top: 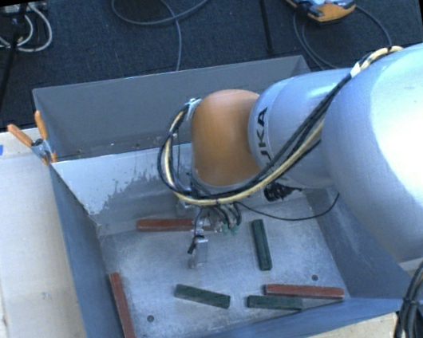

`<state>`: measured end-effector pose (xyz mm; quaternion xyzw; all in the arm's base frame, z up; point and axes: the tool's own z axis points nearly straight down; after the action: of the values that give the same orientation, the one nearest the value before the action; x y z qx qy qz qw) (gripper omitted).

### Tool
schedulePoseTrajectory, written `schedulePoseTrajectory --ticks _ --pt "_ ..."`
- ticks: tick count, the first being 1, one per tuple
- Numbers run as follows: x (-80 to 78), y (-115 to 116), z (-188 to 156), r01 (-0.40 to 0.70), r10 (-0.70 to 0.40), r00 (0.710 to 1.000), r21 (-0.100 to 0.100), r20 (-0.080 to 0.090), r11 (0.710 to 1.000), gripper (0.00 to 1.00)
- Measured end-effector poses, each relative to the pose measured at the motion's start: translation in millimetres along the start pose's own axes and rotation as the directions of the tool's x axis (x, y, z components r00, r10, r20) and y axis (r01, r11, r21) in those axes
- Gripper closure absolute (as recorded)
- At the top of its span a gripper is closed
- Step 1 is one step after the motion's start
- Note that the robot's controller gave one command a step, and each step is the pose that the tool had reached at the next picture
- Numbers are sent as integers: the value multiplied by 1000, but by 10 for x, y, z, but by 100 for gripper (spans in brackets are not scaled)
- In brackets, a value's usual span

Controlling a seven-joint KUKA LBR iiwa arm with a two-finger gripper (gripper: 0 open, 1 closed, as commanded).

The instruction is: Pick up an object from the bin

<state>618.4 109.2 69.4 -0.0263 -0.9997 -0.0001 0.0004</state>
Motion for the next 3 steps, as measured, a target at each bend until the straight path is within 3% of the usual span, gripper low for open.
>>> schedulePoseTrajectory --ticks 1,2,3 --pt "7 15 15 2 -2 1000 0 -2 1000 0" --pt "24 -507 -4 307 -307 952 0 0 952 100" --pt "24 -507 -3 305 -305 952 -1 0 952 0"
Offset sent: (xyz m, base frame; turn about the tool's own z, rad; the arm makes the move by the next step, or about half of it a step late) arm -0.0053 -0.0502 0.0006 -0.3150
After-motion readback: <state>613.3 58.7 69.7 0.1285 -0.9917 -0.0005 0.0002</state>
